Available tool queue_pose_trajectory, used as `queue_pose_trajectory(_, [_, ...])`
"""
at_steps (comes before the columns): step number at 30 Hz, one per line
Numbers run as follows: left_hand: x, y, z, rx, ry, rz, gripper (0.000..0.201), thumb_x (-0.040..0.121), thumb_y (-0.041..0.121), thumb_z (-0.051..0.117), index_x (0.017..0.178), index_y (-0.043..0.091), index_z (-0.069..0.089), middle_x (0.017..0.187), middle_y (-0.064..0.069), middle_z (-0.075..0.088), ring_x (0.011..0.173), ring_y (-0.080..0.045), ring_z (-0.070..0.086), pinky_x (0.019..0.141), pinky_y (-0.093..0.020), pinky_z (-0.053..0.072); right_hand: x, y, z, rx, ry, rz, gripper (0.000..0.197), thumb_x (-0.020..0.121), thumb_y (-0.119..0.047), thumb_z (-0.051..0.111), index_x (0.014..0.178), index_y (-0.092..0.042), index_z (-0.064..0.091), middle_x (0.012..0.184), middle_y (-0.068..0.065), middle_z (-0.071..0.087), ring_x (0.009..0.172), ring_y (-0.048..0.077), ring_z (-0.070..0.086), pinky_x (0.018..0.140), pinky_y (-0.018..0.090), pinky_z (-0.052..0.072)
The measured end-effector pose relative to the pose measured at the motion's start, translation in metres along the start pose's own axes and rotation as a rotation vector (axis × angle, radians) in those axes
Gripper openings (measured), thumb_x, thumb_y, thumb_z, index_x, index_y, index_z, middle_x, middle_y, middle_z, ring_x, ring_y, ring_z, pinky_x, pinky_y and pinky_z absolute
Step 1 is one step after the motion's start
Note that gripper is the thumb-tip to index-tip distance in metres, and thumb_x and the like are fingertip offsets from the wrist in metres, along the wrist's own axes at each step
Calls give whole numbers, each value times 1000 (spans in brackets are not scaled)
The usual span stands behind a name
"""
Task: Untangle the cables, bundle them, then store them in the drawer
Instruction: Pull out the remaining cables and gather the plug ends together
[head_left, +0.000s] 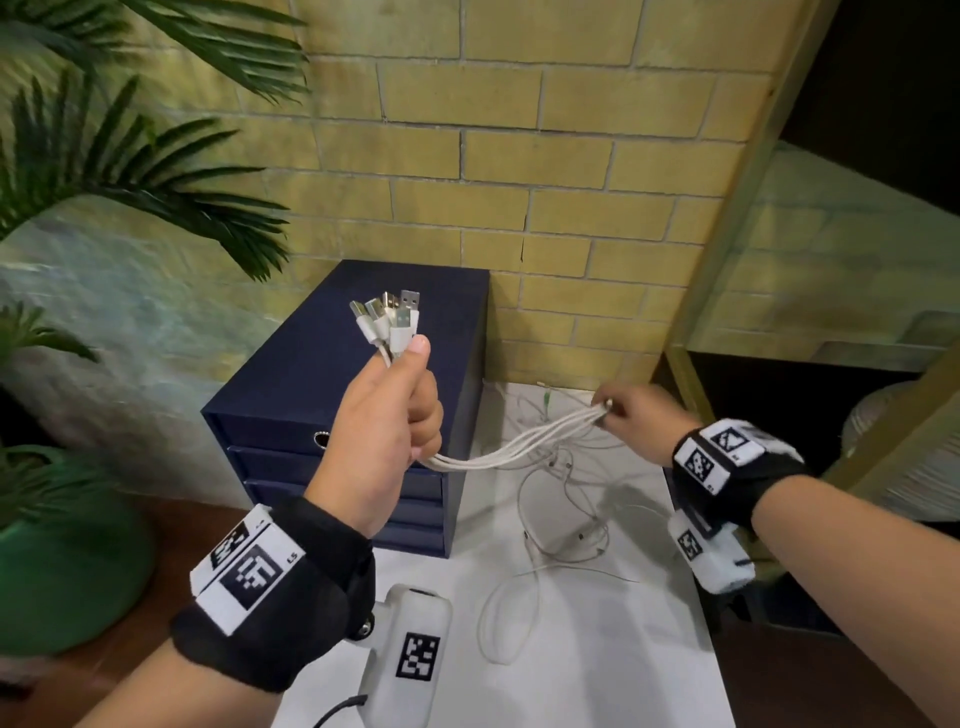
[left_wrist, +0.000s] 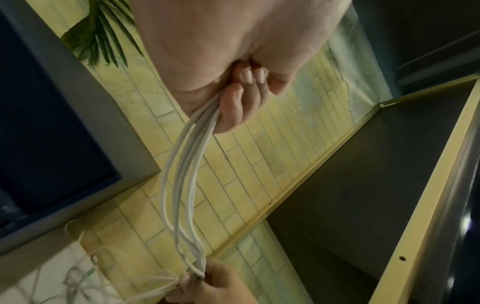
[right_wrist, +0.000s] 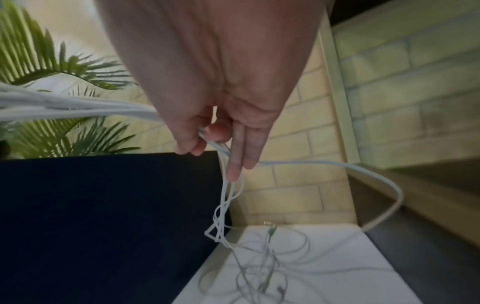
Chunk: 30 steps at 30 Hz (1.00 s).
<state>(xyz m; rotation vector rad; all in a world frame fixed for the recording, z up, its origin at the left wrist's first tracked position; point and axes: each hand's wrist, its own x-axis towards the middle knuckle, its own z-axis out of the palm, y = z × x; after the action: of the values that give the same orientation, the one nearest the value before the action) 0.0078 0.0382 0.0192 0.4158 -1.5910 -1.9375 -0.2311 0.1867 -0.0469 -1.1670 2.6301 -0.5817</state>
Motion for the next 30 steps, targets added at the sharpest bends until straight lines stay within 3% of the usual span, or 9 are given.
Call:
queue_pose_trajectory(3, [-5,-9,0,13,-1,-42,36,100,33,39,74,23,17,59,0,13,44,-10,13,42,-23,14,-7,10,26,129,-38,45,5,88,-19,60,92,-22,62,78,-2,60,78,17,56,64,22,36])
queue_pose_trajectory(6, [-7,-14,0,33,22,-47,37,101,34,39,73,22,18,59,0,15,45,-10,13,43,-26,13,-12,14,47,325,-198,53,42,88,-17,63,127,-22,51,103,-3,63,90,19,64,83,24,46])
queue_pose_trajectory(8, [-5,-16,-2,33,58,-40,36,101,33,38,71,22,23,58,1,17,45,-10,15,44,-26,14,-21,11,60,443,-183,60,60,86,-12,63,135,-31,34,111,-8,58,83,23,65,79,31,51])
queue_pose_trajectory(11, [-3,-17,-6,10,121,12,33,102,30,37,71,20,30,57,4,20,46,-9,19,43,-22,23,-43,10,89,413,43,65,33,83,-17,63,101,-30,39,93,-2,60,72,24,62,67,38,51])
queue_pose_trajectory(13, [-4,-18,-8,-10,153,34,28,102,29,37,76,23,36,58,5,22,47,-8,21,45,-21,27,-58,13,115,232,-40,5,19,82,-22,61,85,-23,42,83,5,60,73,26,57,72,42,51])
queue_pose_trajectory(16, [-4,-21,-10,2,166,33,24,103,29,37,79,26,39,60,4,22,48,-8,22,46,-20,28,-72,24,158,-84,-472,-36,33,85,-21,58,117,-17,51,125,7,52,111,24,53,99,37,43])
queue_pose_trajectory(19, [-5,-26,-13,17,163,18,26,103,29,37,77,25,38,59,4,22,48,-8,22,46,-20,28,-73,34,185,-187,-565,41,68,87,-17,52,147,-19,21,158,3,13,137,29,32,111,38,33])
queue_pose_trajectory(25, [-10,-34,-15,40,168,-14,26,102,25,37,77,23,35,58,5,24,47,-8,22,46,-20,28,-59,26,201,-194,-408,38,51,93,-17,43,142,-19,33,147,6,37,132,31,35,109,37,33])
queue_pose_trajectory(30, [-13,-39,-16,71,163,-34,28,102,24,38,75,21,31,59,5,23,49,-9,21,47,-22,25,-43,13,209,-172,-404,101,28,89,-14,48,117,-8,53,120,13,57,114,30,52,91,30,40])
